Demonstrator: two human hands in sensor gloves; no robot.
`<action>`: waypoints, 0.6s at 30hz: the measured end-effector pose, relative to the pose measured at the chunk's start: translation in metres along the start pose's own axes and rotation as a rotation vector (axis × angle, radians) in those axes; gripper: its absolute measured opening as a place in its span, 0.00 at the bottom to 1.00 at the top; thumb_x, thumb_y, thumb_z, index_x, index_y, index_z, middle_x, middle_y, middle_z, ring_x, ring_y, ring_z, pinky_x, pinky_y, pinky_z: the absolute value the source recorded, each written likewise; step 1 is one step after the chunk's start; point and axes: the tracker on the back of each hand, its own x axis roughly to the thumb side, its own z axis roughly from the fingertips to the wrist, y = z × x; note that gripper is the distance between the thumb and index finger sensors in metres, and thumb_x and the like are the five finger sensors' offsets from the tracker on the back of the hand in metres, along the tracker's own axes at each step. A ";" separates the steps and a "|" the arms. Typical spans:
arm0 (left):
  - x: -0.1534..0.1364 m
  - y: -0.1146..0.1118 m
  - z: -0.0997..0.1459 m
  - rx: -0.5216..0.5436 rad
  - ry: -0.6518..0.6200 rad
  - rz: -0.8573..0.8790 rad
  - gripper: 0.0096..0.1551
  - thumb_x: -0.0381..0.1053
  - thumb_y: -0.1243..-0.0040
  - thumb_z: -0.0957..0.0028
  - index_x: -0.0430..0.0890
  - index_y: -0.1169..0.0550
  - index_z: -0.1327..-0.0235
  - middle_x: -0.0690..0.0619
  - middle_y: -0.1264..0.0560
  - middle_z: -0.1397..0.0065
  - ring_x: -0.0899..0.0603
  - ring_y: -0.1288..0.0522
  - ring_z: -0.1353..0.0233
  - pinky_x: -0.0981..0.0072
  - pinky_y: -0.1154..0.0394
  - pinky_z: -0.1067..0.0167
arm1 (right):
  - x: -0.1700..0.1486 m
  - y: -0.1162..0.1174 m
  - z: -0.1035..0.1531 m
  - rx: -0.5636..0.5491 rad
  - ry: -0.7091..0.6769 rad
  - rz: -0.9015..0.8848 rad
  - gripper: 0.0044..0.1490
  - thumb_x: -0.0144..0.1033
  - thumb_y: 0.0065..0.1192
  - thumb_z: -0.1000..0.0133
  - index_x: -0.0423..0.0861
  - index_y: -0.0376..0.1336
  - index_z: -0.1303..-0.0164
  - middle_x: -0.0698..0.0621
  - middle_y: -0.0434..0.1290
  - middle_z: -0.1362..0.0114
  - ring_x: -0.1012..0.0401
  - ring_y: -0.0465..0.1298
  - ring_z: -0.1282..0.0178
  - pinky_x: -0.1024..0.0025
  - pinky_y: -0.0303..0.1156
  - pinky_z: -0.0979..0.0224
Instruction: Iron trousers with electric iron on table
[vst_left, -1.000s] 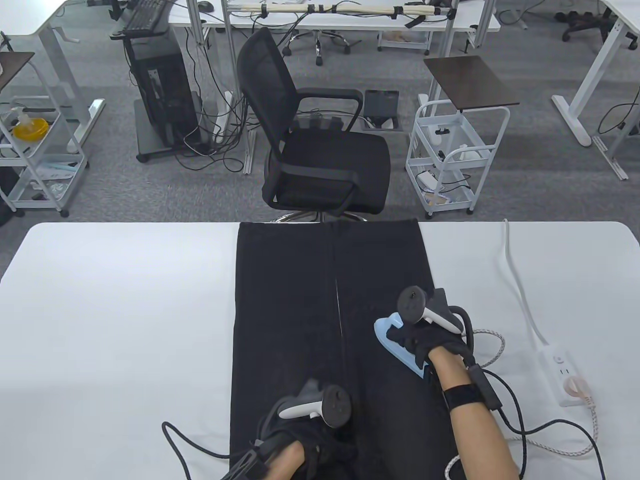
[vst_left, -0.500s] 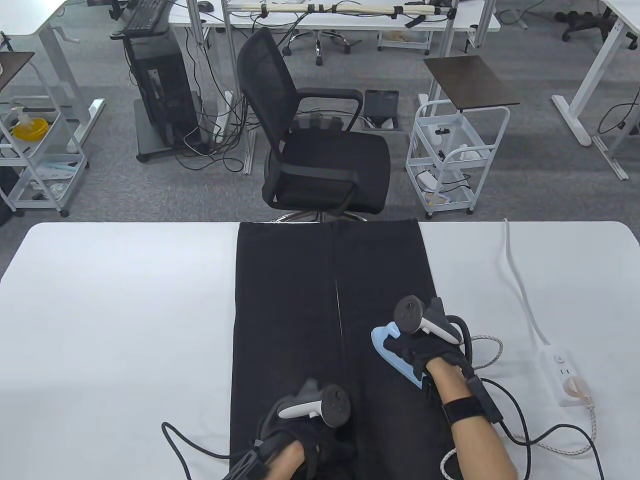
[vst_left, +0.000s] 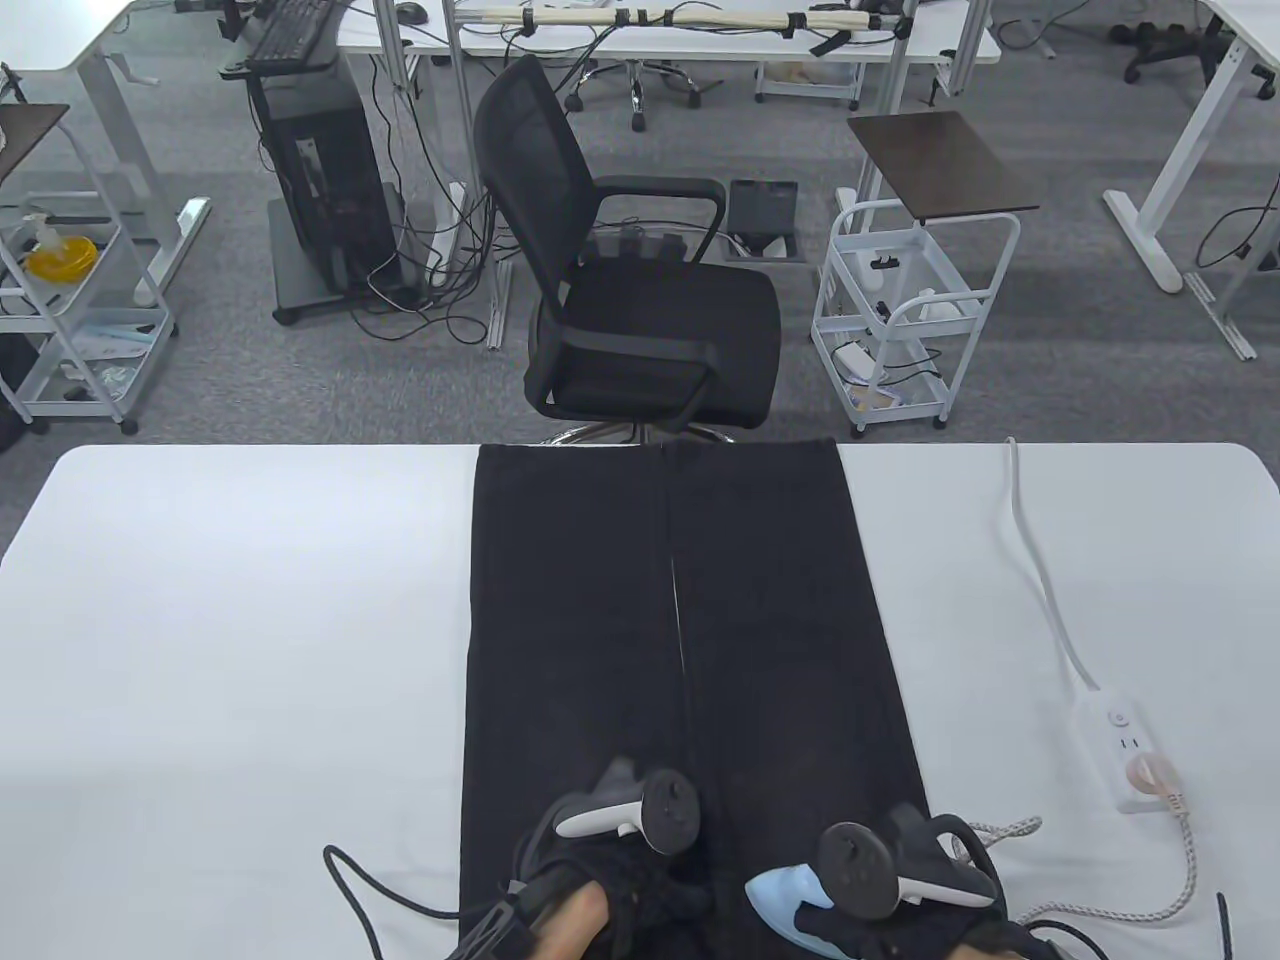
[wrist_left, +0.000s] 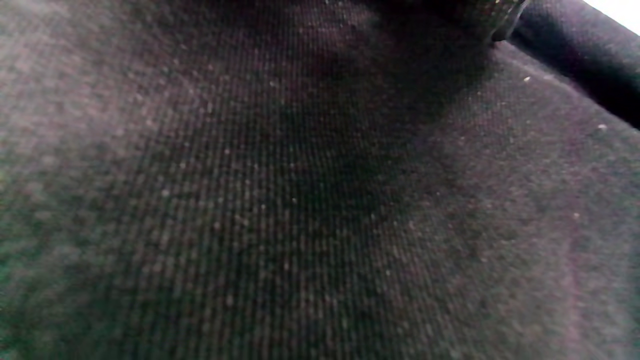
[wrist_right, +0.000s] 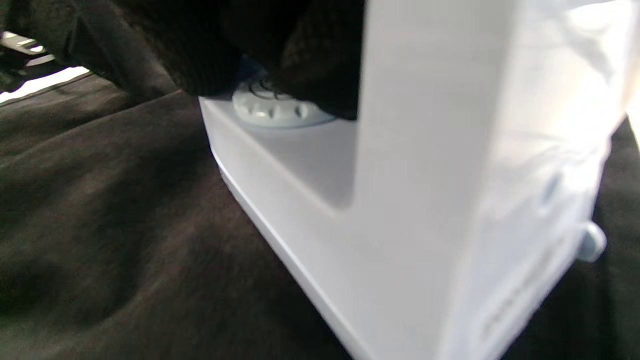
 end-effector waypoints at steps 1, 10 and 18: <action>0.000 0.000 0.000 0.000 0.001 0.000 0.65 0.69 0.50 0.32 0.41 0.78 0.23 0.33 0.86 0.25 0.24 0.86 0.30 0.15 0.74 0.44 | 0.000 0.000 0.001 -0.011 0.002 -0.003 0.33 0.55 0.64 0.38 0.39 0.61 0.38 0.60 0.78 0.60 0.67 0.81 0.68 0.55 0.82 0.50; 0.000 0.000 0.000 -0.002 0.006 -0.005 0.65 0.69 0.50 0.32 0.41 0.78 0.23 0.33 0.86 0.26 0.23 0.86 0.30 0.15 0.73 0.44 | -0.024 -0.020 -0.042 -0.062 0.046 -0.021 0.34 0.55 0.65 0.38 0.39 0.62 0.37 0.60 0.78 0.61 0.66 0.81 0.68 0.55 0.82 0.51; 0.001 0.000 -0.001 -0.005 0.005 -0.007 0.65 0.69 0.50 0.32 0.41 0.78 0.23 0.33 0.86 0.26 0.23 0.86 0.30 0.14 0.73 0.44 | -0.077 -0.064 -0.131 -0.106 0.276 -0.104 0.34 0.55 0.65 0.38 0.39 0.62 0.37 0.60 0.78 0.61 0.66 0.82 0.68 0.54 0.82 0.52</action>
